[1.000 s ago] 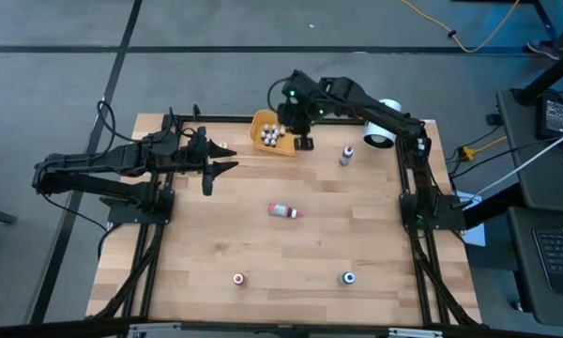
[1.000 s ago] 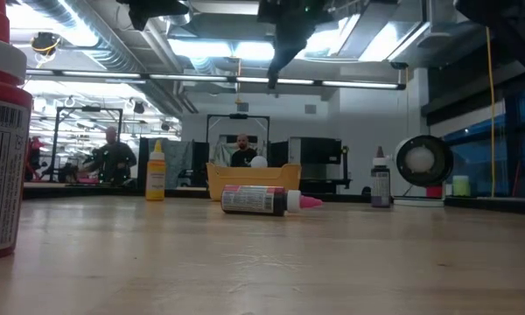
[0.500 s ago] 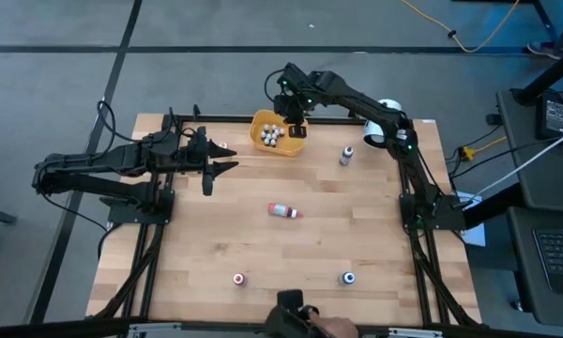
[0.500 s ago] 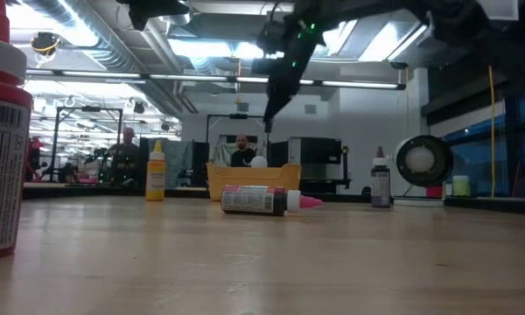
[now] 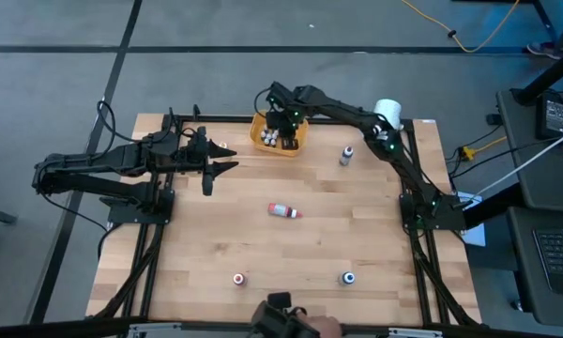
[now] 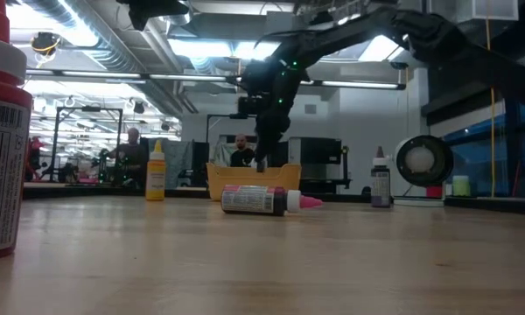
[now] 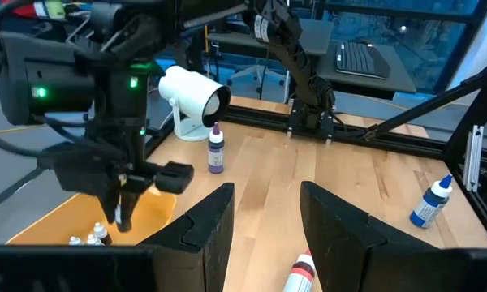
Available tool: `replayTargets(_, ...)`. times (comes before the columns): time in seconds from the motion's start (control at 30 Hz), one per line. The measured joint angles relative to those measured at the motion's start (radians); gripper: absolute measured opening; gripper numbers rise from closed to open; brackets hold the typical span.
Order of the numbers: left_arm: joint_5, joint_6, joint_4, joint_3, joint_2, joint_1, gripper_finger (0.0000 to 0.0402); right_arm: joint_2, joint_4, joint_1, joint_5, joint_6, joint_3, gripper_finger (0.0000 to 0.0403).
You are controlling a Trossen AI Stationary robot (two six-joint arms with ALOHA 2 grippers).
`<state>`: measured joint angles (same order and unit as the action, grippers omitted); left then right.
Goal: Pick & Place food coloring
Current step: Put the small black food coloring bottle into the bin
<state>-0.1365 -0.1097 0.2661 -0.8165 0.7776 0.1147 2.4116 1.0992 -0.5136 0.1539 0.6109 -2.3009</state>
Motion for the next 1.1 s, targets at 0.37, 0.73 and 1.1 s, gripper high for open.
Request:
replayTargets(0.37,0.0,0.0,0.0,0.0,0.0,0.0,0.0139,0.066,-0.034,0.007,-0.001,-0.001,0.0,0.0064)
replayTargets(0.73,0.0,0.0,0.0,0.0,0.0,0.0,0.0139,0.068,-0.088,-0.015,0.005,-0.001,0.0,0.0064)
replayTargets(1.1,0.0,0.0,0.0,0.0,0.0,0.0,0.0139,0.074,-0.118,-0.02,0.006,-0.003,0.069,0.0069)
